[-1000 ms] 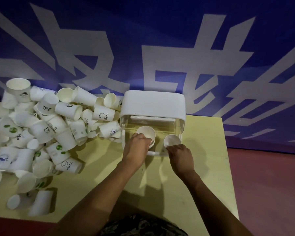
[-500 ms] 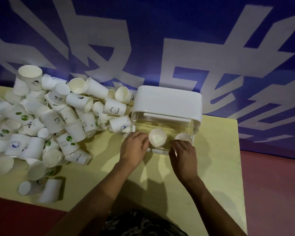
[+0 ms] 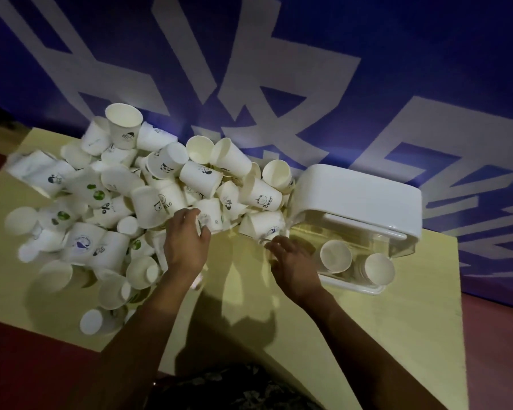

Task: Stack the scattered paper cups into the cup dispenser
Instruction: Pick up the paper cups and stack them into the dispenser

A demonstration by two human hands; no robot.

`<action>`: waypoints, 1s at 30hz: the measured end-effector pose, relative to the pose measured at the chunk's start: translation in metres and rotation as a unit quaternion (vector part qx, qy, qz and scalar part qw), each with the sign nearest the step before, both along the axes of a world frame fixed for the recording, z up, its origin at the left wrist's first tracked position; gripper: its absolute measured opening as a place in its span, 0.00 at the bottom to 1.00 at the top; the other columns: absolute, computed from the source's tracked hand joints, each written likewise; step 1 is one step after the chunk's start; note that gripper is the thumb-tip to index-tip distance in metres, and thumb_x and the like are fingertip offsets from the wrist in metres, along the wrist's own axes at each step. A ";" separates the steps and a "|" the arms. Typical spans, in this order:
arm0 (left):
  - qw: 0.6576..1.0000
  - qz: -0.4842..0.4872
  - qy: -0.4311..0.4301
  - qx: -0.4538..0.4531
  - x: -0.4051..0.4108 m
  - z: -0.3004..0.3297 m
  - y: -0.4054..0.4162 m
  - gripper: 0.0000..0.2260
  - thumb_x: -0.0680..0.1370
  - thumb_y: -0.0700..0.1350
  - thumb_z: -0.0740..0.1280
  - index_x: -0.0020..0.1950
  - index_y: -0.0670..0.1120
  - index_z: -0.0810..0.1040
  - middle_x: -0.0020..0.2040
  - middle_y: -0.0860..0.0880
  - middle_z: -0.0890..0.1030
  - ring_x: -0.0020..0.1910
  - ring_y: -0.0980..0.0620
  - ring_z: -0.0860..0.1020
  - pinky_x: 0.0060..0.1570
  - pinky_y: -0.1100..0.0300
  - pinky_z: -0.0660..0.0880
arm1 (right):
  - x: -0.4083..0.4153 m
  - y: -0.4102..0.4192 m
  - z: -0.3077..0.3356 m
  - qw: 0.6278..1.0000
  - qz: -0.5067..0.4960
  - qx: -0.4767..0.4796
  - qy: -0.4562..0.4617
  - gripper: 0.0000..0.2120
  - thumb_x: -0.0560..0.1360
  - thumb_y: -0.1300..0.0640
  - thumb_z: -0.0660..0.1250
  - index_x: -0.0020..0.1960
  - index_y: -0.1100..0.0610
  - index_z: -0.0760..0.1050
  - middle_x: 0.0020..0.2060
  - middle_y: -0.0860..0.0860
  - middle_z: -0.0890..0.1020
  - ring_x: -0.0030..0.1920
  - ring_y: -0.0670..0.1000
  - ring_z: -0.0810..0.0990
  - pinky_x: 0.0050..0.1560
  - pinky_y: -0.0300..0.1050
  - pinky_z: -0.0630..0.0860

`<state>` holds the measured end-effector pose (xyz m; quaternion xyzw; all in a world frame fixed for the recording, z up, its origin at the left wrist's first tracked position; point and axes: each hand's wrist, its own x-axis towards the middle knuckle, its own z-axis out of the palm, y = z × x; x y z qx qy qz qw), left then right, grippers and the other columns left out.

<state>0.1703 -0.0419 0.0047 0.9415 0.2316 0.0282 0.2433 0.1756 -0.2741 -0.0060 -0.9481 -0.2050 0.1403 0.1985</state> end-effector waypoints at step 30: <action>0.975 -0.171 -0.052 -0.131 -0.018 0.013 0.026 0.06 0.72 0.36 0.69 0.47 0.45 0.80 0.43 0.49 0.79 0.43 0.48 0.77 0.43 0.50 0.77 | -0.025 0.055 0.034 0.964 -0.203 0.000 -0.174 0.04 0.70 0.59 0.75 0.43 0.56 0.81 0.58 0.55 0.78 0.59 0.58 0.73 0.56 0.51 0.72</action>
